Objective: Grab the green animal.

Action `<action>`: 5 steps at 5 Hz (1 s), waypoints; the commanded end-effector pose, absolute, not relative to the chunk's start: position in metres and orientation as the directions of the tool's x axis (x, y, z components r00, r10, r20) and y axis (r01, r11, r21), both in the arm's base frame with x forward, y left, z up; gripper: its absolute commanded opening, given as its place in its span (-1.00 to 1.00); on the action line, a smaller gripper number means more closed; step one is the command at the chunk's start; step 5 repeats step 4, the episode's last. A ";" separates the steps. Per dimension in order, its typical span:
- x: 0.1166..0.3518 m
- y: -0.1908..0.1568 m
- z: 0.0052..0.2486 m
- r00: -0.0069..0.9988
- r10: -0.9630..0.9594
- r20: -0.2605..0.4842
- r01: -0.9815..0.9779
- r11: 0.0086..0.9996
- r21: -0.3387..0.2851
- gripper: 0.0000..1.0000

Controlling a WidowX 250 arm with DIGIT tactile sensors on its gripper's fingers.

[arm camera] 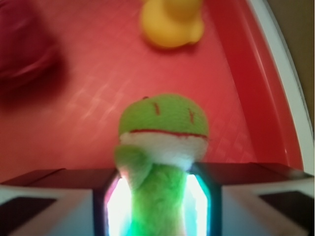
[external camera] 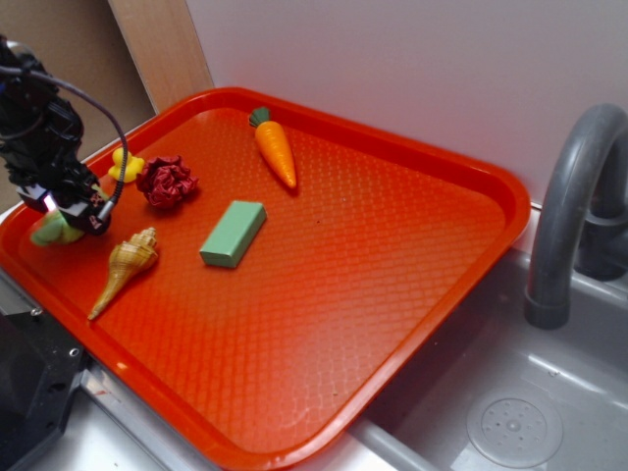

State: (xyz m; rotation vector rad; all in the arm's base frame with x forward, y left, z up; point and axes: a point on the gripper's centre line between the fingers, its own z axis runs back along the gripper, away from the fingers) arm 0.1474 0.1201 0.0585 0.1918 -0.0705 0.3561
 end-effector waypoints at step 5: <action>0.212 -0.001 0.265 0.978 0.127 0.163 -0.124 0.992 -0.028 -1.00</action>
